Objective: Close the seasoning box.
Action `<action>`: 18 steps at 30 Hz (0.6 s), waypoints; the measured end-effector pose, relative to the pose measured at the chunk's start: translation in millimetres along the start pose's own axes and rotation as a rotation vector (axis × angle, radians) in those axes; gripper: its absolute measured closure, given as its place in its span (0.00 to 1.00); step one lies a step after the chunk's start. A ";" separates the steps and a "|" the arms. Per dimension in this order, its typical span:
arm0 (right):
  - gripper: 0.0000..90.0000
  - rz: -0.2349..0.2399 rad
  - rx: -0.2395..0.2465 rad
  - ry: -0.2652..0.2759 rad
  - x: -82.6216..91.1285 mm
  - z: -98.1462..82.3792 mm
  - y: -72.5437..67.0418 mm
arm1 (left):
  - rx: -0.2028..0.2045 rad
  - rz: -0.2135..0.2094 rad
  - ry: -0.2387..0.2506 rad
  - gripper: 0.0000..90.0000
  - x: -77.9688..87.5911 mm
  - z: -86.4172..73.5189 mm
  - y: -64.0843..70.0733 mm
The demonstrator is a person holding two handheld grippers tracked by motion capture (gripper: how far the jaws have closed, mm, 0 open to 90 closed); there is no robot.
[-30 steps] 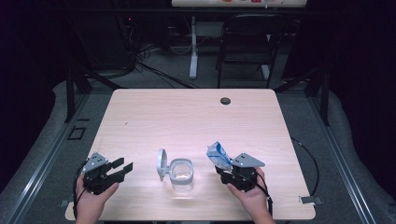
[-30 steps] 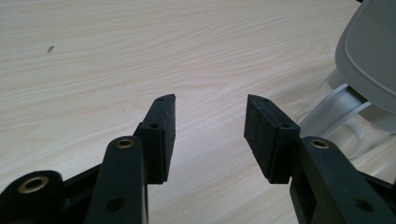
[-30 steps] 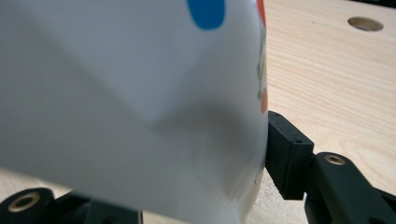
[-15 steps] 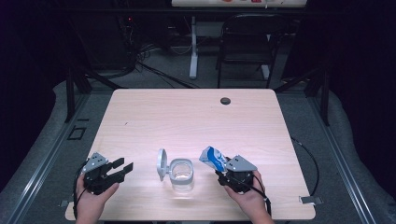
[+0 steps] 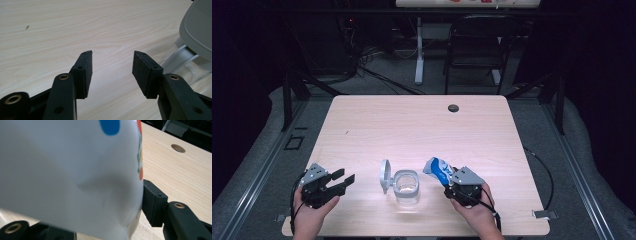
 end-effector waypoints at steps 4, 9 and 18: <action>0.53 -0.002 0.006 0.001 1.7 3.8 -0.4 | 0.003 0.000 0.002 0.56 0.0 0.2 0.0; 0.53 -0.017 0.023 -0.013 1.6 5.3 1.5 | 0.001 -0.003 0.000 0.55 -1.8 -0.7 0.8; 0.53 -0.046 0.080 -0.038 -1.8 4.9 3.7 | -0.001 -0.002 -0.006 0.55 -3.1 -1.7 1.2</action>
Point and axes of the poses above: each handheld gripper's, and its own axes: x roughly backward along the jaws, z roughly out of its top, y roughly to its right, the point moved 8 cm from there along -x, roughly forward along the jaws, and after that the axes turned 1 degree about -y, right-handed, at the moved point
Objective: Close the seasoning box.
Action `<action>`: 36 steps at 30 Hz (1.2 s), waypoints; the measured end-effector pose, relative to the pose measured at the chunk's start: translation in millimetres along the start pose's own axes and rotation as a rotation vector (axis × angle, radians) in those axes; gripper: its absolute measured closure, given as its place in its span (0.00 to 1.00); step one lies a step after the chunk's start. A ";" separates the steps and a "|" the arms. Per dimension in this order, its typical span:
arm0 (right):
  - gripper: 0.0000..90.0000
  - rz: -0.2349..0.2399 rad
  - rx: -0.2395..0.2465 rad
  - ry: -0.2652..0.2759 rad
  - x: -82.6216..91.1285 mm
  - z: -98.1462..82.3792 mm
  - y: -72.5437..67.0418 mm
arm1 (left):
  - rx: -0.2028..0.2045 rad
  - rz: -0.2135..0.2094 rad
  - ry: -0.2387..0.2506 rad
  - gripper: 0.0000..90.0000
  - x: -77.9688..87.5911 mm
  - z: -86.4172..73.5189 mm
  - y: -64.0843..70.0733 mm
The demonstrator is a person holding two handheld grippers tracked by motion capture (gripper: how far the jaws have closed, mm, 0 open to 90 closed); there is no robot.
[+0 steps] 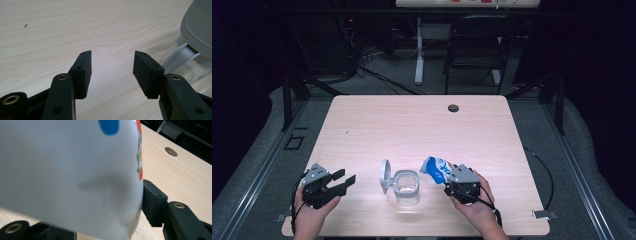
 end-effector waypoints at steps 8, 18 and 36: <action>0.53 -0.027 0.045 -0.005 -1.2 1.1 0.7 | 0.000 0.004 0.000 0.55 -0.9 -0.5 -0.1; 0.53 -0.084 0.145 -0.009 -2.9 3.9 -1.2 | 0.001 0.003 -0.003 0.54 -1.1 -1.1 -0.5; 0.53 -0.146 0.225 -0.026 -3.5 5.5 3.7 | 0.001 0.005 -0.002 0.55 -1.0 -1.1 -0.8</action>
Point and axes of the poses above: each handheld gripper's, and its own axes: x roughly backward along the jaws, z roughly out of its top, y roughly to its right, the point moved 8 cm from there along -x, roughly forward along the jaws, and after that the axes turned 1 degree about -y, right-handed, at the moved point
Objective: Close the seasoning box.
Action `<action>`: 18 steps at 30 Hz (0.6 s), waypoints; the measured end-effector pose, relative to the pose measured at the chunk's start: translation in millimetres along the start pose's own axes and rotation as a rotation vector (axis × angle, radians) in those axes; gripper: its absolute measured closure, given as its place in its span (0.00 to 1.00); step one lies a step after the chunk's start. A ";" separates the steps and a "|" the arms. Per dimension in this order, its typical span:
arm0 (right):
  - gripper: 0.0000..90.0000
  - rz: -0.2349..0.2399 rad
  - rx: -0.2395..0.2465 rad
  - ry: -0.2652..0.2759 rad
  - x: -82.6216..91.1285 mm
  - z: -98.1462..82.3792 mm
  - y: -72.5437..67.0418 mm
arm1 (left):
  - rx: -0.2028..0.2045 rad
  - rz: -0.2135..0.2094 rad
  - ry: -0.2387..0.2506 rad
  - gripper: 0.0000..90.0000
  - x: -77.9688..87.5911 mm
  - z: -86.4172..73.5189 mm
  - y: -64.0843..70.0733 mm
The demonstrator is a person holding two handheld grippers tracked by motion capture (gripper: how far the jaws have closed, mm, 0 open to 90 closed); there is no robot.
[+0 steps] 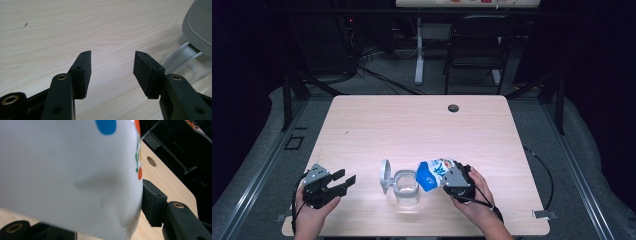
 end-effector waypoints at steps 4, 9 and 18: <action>0.53 -0.013 0.016 -0.005 -0.9 0.6 0.8 | -0.004 0.001 -0.002 0.54 0.0 -0.2 -0.3; 0.53 -0.008 0.017 -0.009 -2.0 1.4 1.4 | 0.000 0.001 0.000 0.54 0.0 -0.1 -0.4; 0.53 -0.024 0.038 -0.012 -4.4 3.9 2.1 | -0.003 -0.001 -0.011 0.54 0.9 -0.4 -0.9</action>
Point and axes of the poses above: each handheld gripper's, and its own axes: x roughly backward along the jaws, z roughly out of its top, y roughly to its right, the point moved 8 cm from there along -x, roughly forward along the jaws, and after that the axes turned 1 degree about -y, right-handed, at the moved point
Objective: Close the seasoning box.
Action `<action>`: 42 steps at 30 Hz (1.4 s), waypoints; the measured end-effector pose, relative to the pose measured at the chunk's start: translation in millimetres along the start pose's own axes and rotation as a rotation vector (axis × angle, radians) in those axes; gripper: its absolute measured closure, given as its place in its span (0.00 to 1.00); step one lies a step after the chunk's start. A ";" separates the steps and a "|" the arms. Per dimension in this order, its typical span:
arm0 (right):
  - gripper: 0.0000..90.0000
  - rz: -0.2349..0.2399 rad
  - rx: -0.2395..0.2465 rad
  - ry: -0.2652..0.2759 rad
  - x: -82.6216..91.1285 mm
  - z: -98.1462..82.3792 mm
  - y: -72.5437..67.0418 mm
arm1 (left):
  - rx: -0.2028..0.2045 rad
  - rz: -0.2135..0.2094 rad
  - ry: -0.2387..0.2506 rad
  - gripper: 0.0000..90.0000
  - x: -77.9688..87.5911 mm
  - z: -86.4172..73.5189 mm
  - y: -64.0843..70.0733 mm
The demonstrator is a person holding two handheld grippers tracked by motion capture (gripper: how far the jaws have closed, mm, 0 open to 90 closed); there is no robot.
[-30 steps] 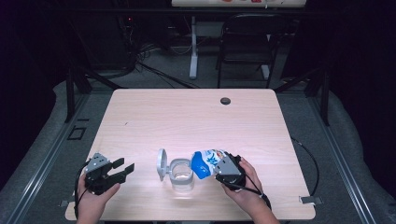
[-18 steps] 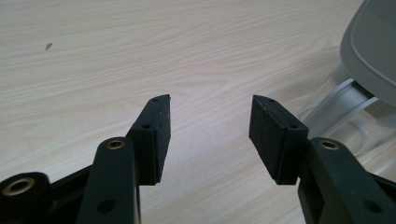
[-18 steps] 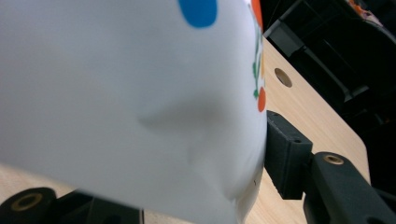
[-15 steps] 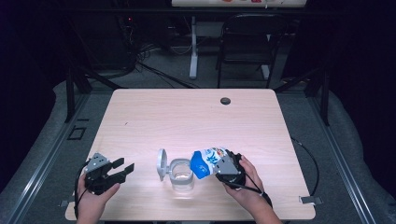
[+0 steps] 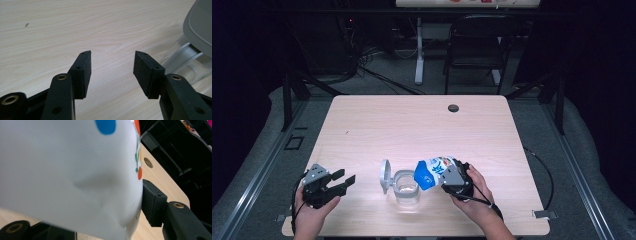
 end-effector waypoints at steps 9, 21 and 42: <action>0.54 -0.009 0.023 0.001 0.3 5.6 1.4 | 0.001 0.002 0.001 0.54 0.4 0.0 -0.1; 0.54 -0.035 0.064 0.015 -2.0 12.4 3.3 | 0.003 0.002 0.002 0.54 0.5 0.1 -0.6; 0.54 -0.091 0.200 -0.014 1.0 17.2 10.5 | 0.000 -0.001 0.004 0.54 -0.2 0.0 -0.5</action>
Point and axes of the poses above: each handheld gripper's, and its own axes: x roughly backward along the jaws, z roughly out of its top, y roughly to its right, the point moved 8 cm from there along -x, roughly forward along the jaws, and after that the axes turned 1 degree about -y, right-handed, at the moved point
